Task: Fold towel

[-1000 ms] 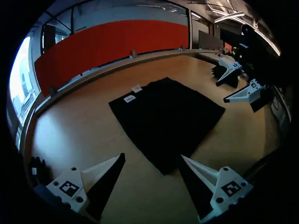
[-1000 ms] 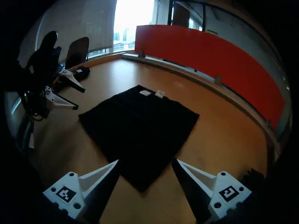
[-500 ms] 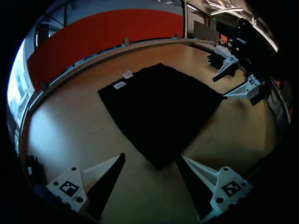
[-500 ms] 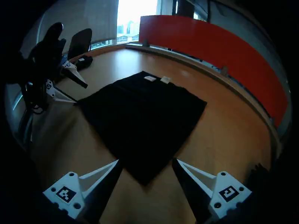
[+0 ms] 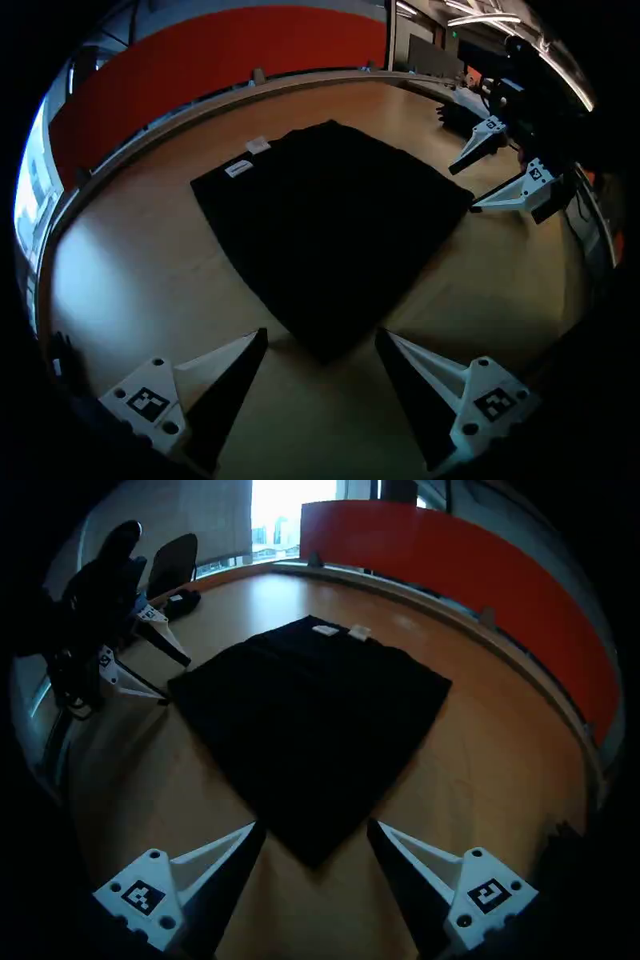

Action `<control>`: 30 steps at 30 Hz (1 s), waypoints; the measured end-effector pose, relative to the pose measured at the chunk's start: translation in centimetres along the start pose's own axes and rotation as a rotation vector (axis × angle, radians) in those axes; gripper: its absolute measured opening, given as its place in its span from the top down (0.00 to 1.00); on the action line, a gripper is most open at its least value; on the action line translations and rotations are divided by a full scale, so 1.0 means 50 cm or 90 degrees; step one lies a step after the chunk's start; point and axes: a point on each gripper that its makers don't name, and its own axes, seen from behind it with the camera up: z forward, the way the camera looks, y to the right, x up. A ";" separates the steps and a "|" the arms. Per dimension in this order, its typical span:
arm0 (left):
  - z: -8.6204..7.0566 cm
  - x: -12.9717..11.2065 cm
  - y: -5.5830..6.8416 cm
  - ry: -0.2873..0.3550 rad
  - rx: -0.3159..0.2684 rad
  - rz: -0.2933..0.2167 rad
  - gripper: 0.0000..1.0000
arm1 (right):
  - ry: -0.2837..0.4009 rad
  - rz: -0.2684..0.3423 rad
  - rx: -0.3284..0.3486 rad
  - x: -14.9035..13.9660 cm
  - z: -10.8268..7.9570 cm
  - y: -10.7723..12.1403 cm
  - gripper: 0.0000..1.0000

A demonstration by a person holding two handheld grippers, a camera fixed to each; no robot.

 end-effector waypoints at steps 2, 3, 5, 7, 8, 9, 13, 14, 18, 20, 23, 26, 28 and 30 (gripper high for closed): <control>0.003 0.000 0.002 -0.001 -0.002 0.002 0.00 | -0.005 0.002 0.005 -0.006 0.000 0.000 0.04; 0.004 0.001 0.002 -0.001 -0.003 0.002 0.00 | -0.007 0.002 0.006 -0.009 0.000 0.000 0.04; 0.005 0.002 0.003 -0.001 -0.005 0.005 0.00 | -0.008 0.002 0.008 -0.013 0.002 0.000 0.05; 0.005 0.002 0.003 -0.001 -0.006 0.005 0.00 | -0.009 0.003 0.009 -0.015 0.003 0.000 0.06; 0.005 0.001 0.002 -0.001 -0.006 0.005 0.00 | -0.009 0.003 0.009 -0.016 0.003 0.000 0.07; 0.005 0.001 0.002 0.000 -0.007 0.005 0.00 | -0.009 0.005 0.010 -0.017 0.003 -0.001 0.08; 0.005 -0.001 0.003 0.003 -0.005 0.003 0.02 | -0.009 0.009 0.015 -0.018 0.001 -0.004 0.13; 0.006 -0.001 0.004 0.003 -0.004 0.003 0.03 | -0.008 0.008 0.016 -0.018 0.001 -0.005 0.15; 0.005 -0.001 0.008 0.003 -0.003 0.002 0.12 | -0.007 0.004 0.021 -0.017 -0.001 -0.010 0.23; 0.004 -0.001 0.010 0.001 -0.003 0.001 0.14 | -0.007 0.003 0.023 -0.016 0.000 -0.012 0.29; 0.004 -0.001 0.013 -0.003 -0.004 0.000 0.23 | -0.009 0.004 0.024 -0.014 0.002 -0.011 0.39; 0.005 0.000 0.014 -0.007 -0.003 0.000 0.34 | -0.010 0.006 0.023 -0.013 0.003 -0.007 0.49; 0.005 0.000 0.014 -0.009 -0.002 -0.002 0.47 | -0.011 0.007 0.023 -0.013 0.003 -0.005 0.56; 0.005 0.000 0.012 -0.011 0.000 -0.005 0.58 | -0.012 0.008 0.025 -0.013 0.004 -0.004 0.63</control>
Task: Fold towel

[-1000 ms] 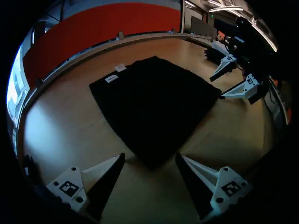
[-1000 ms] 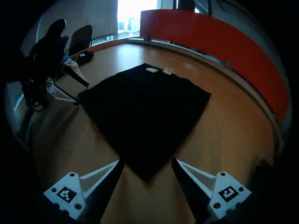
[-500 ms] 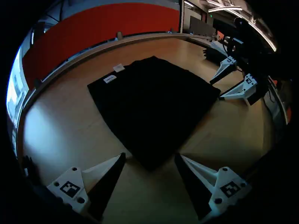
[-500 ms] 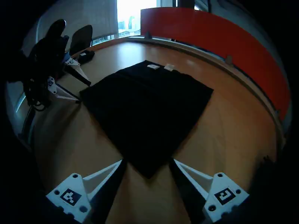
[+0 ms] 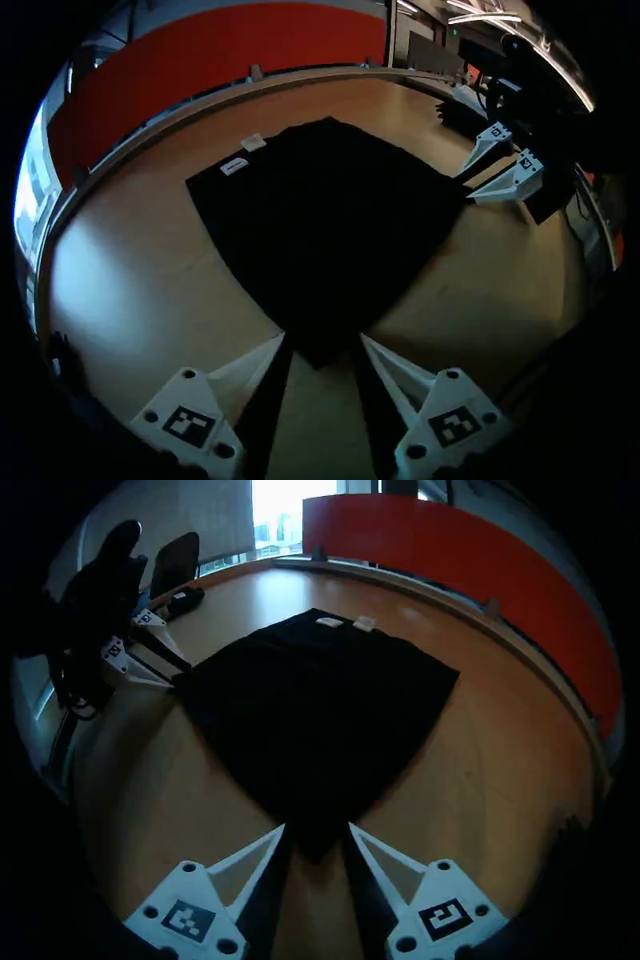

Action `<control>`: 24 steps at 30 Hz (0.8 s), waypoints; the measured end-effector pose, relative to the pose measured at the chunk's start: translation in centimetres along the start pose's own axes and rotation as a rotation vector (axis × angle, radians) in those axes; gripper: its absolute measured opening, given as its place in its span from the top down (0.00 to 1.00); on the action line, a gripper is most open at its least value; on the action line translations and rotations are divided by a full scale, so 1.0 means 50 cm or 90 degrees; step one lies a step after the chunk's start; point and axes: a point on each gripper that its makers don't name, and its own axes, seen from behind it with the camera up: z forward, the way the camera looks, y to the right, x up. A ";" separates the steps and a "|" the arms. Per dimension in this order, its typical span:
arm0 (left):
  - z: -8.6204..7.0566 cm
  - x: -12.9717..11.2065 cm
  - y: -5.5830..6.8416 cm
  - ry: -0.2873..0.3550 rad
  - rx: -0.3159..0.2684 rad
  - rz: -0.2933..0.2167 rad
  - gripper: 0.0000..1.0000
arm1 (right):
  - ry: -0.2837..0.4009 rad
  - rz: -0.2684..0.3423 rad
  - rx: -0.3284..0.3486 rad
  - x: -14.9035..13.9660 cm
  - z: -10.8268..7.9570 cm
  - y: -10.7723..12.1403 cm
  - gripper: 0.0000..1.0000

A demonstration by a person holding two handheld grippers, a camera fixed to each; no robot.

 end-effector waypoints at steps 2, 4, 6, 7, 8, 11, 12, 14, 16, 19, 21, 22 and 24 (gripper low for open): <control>0.000 0.001 -0.003 -0.002 0.005 -0.005 0.72 | 0.000 -0.001 0.004 0.001 0.000 -0.002 0.71; 0.000 0.002 -0.003 -0.003 0.006 -0.009 0.79 | -0.001 -0.001 0.009 0.001 0.000 -0.007 0.78; -0.001 0.003 -0.001 -0.004 0.005 -0.013 0.81 | -0.001 0.000 0.013 0.002 0.000 -0.012 0.82; -0.001 0.003 0.000 -0.005 0.005 -0.015 0.81 | 0.000 -0.001 0.012 0.003 0.000 -0.013 0.83; -0.002 0.004 0.001 -0.006 0.004 -0.017 0.82 | 0.000 -0.001 0.012 0.004 0.000 -0.014 0.83; -0.004 0.005 0.001 -0.008 0.001 -0.027 0.83 | 0.005 0.000 0.011 0.008 -0.002 -0.016 0.84; -0.005 0.005 0.001 -0.008 0.000 -0.030 0.83 | 0.007 0.000 0.010 0.009 -0.003 -0.017 0.84; -0.008 0.006 0.003 -0.007 -0.005 -0.037 0.84 | 0.009 0.002 0.008 0.011 -0.006 -0.016 0.84; -0.012 0.011 0.006 -0.003 -0.007 -0.040 0.84 | 0.012 0.004 0.006 0.015 -0.009 -0.014 0.84; -0.021 0.020 0.009 0.005 -0.005 -0.039 0.84 | 0.018 0.006 0.001 0.022 -0.016 -0.012 0.84; -0.027 0.026 0.009 0.010 -0.002 -0.038 0.84 | 0.024 0.007 -0.003 0.030 -0.021 -0.010 0.84; -0.030 0.029 0.009 0.011 0.000 -0.038 0.84 | 0.027 0.007 -0.004 0.034 -0.023 -0.010 0.84; -0.036 0.036 0.008 0.014 0.002 -0.038 0.84 | 0.033 0.009 -0.006 0.043 -0.029 -0.009 0.84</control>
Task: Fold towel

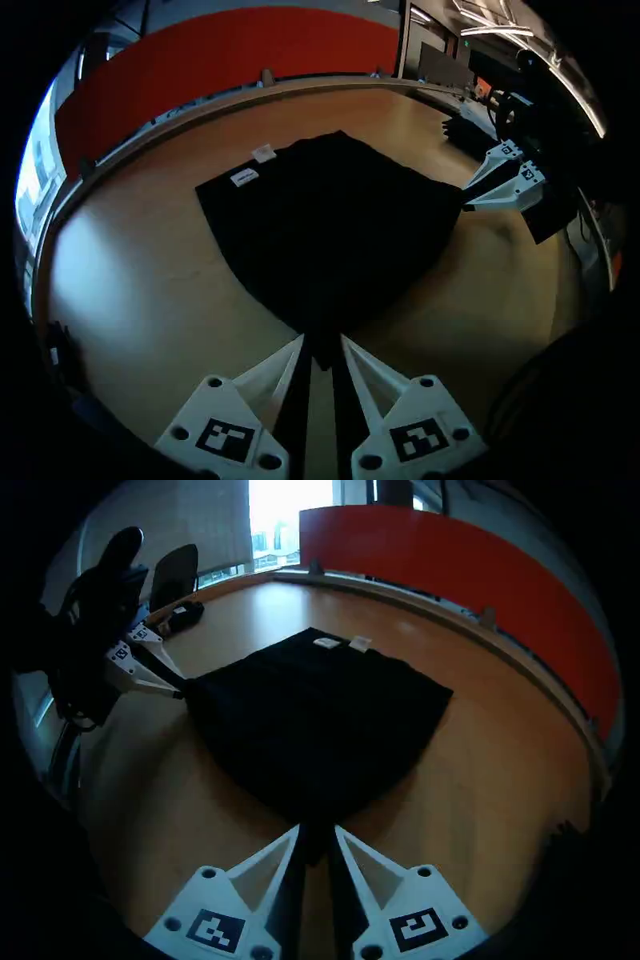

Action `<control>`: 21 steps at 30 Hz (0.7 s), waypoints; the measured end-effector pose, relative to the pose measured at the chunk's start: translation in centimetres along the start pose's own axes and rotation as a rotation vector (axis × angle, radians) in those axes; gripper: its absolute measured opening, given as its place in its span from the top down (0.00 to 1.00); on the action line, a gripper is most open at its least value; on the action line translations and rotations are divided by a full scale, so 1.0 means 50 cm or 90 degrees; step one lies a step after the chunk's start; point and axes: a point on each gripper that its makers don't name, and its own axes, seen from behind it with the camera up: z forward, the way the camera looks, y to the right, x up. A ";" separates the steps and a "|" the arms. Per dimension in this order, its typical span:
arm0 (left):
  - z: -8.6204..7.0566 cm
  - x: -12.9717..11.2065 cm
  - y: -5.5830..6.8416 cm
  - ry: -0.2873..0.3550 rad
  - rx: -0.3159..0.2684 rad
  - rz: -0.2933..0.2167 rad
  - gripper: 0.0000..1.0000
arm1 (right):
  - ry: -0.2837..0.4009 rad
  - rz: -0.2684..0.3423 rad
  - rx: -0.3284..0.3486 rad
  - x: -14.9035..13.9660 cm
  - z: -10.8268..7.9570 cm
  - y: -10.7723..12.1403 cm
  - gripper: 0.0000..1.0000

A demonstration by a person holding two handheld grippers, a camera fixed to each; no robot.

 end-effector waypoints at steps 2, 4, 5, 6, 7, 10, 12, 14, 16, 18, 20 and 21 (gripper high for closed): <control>-0.007 0.007 -0.001 0.003 0.002 -0.003 0.84 | 0.006 0.001 -0.002 0.010 -0.006 0.000 0.84; -0.015 0.014 -0.002 0.007 0.003 -0.006 0.84 | 0.011 0.000 -0.003 0.019 -0.014 0.000 0.84; -0.020 0.019 -0.002 0.008 0.004 -0.008 0.84 | 0.014 -0.001 -0.004 0.024 -0.018 0.000 0.84; -0.024 0.022 -0.002 0.010 0.004 -0.009 0.84 | 0.016 -0.002 -0.005 0.029 -0.022 0.000 0.84; -0.029 0.026 -0.003 0.011 0.005 -0.010 0.84 | 0.019 -0.004 -0.006 0.034 -0.027 0.000 0.84; -0.044 0.038 -0.002 0.015 0.007 -0.010 0.84 | 0.027 -0.008 -0.009 0.048 -0.041 -0.002 0.84; -0.054 0.046 -0.002 0.016 0.008 -0.009 0.84 | 0.031 -0.010 -0.010 0.058 -0.051 -0.004 0.84; -0.065 0.054 -0.001 0.018 0.009 -0.008 0.84 | 0.034 -0.009 -0.010 0.067 -0.059 -0.005 0.84; -0.075 0.062 0.000 0.021 0.011 -0.010 0.84 | 0.039 -0.009 -0.011 0.078 -0.068 -0.006 0.84; -0.086 0.071 0.001 0.024 0.012 -0.015 0.84 | 0.045 -0.008 -0.012 0.089 -0.079 -0.007 0.84; -0.097 0.078 0.001 0.027 0.013 -0.023 0.84 | 0.051 -0.008 -0.013 0.100 -0.090 -0.009 0.84; -0.102 0.081 0.002 0.028 0.014 -0.026 0.84 | 0.053 -0.008 -0.013 0.105 -0.095 -0.010 0.84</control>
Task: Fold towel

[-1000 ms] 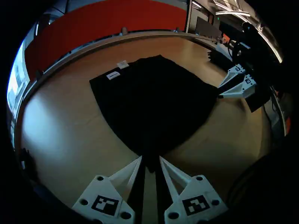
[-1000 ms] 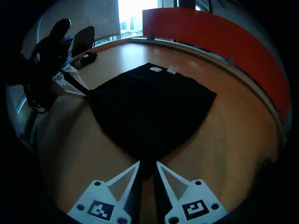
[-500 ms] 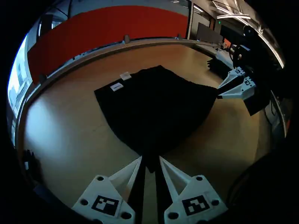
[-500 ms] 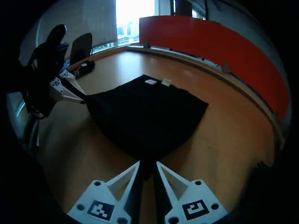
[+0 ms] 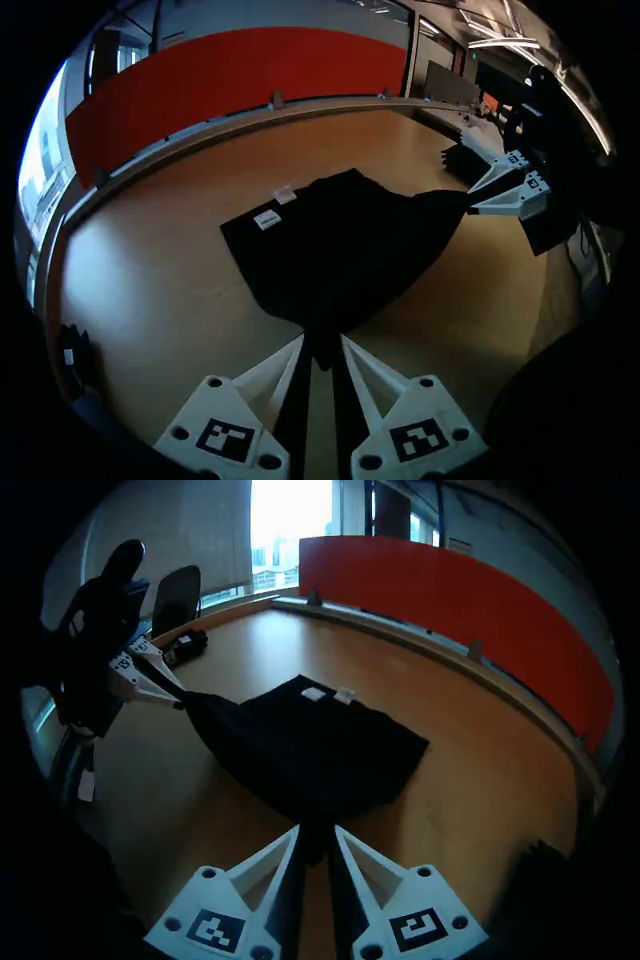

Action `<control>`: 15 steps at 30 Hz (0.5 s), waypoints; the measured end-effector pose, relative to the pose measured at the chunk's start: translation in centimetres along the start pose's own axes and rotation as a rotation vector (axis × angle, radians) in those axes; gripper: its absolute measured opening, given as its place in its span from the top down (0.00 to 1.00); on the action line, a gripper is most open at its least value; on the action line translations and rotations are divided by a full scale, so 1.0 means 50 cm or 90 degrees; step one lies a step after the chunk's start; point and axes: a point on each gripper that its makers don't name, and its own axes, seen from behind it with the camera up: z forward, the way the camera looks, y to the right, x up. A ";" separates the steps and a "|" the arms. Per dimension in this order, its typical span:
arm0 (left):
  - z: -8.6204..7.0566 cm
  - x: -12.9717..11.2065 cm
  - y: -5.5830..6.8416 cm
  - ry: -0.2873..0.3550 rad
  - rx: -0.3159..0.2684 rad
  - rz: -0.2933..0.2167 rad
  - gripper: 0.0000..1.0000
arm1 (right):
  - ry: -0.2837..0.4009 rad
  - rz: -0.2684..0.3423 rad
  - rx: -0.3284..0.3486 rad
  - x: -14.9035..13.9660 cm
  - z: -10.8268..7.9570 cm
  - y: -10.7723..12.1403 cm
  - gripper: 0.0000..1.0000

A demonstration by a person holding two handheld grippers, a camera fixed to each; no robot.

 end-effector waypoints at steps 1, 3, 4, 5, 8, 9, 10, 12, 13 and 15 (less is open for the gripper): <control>-0.005 0.003 0.001 0.001 0.001 -0.004 0.84 | 0.002 -0.001 0.000 0.005 -0.005 -0.002 0.84; -0.015 0.008 0.002 0.002 0.003 -0.011 0.84 | 0.007 -0.003 0.001 0.015 -0.014 -0.005 0.84; -0.019 0.010 0.003 0.003 0.004 -0.013 0.84 | 0.008 -0.003 0.001 0.018 -0.018 -0.007 0.84; -0.024 0.013 0.004 0.003 0.005 -0.015 0.84 | 0.009 -0.003 0.001 0.022 -0.023 -0.009 0.84; -0.036 0.018 0.008 0.004 0.006 -0.019 0.84 | 0.014 -0.001 0.003 0.032 -0.035 -0.015 0.84; -0.039 0.019 0.010 0.004 0.006 -0.020 0.84 | 0.015 0.000 0.004 0.035 -0.038 -0.016 0.84; -0.043 0.020 0.011 0.004 0.006 -0.021 0.84 | 0.016 0.001 0.004 0.036 -0.042 -0.018 0.84; -0.051 0.021 0.014 0.005 0.005 -0.023 0.84 | 0.017 0.002 0.006 0.040 -0.050 -0.021 0.84; -0.055 0.021 0.015 0.004 0.004 -0.024 0.84 | 0.018 0.002 0.006 0.041 -0.054 -0.023 0.84; -0.062 0.021 0.019 0.004 0.002 -0.025 0.84 | 0.018 0.001 0.008 0.042 -0.062 -0.027 0.84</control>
